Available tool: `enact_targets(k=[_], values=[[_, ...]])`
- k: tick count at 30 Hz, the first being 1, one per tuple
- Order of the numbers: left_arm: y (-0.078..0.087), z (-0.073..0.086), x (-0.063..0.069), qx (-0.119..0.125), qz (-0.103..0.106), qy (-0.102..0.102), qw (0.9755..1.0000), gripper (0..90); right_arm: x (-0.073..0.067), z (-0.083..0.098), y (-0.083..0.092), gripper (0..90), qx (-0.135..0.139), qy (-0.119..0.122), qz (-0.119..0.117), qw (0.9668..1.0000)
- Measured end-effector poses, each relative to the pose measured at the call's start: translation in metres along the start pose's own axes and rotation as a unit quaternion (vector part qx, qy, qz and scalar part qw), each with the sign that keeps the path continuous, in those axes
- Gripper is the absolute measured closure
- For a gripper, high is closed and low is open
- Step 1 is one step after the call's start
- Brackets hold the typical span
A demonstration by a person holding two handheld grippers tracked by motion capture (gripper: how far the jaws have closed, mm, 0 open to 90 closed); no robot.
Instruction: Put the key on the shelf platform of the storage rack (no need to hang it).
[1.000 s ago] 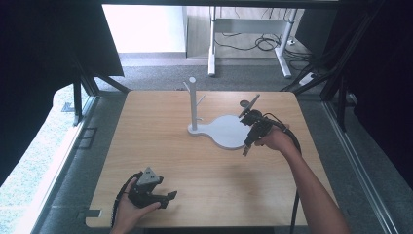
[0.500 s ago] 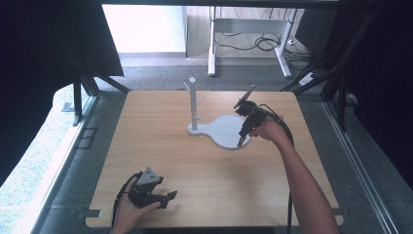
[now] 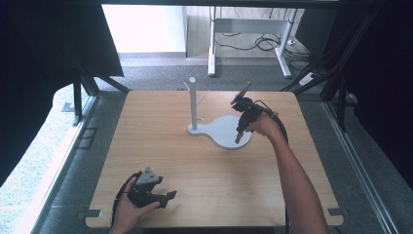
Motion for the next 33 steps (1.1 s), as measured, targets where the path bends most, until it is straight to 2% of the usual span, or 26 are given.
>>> enact_targets(k=[13, 33], values=[[0.001, 0.000, -0.001, 0.002, 0.000, 0.001, 1.0000, 25.7, 0.009, -0.017, -0.007, 90.0, -0.006, -0.011, 0.002, 0.9999], [0.002, 0.000, 0.000, 0.002, 0.002, -0.001, 1.0000, 25.7, 0.008, -0.038, -0.026, 90.0, -0.001, -0.009, 0.012, 0.9999]])
Point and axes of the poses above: each handheld gripper's, and its own axes: y roughly backward along the jaws, z roughly out of its underside, x roughly to its right, the point moved 3 cm from there along -y, roughly forward along the jaws, and after that the axes turned 11 degrees about -x, right-handed, at the moved point
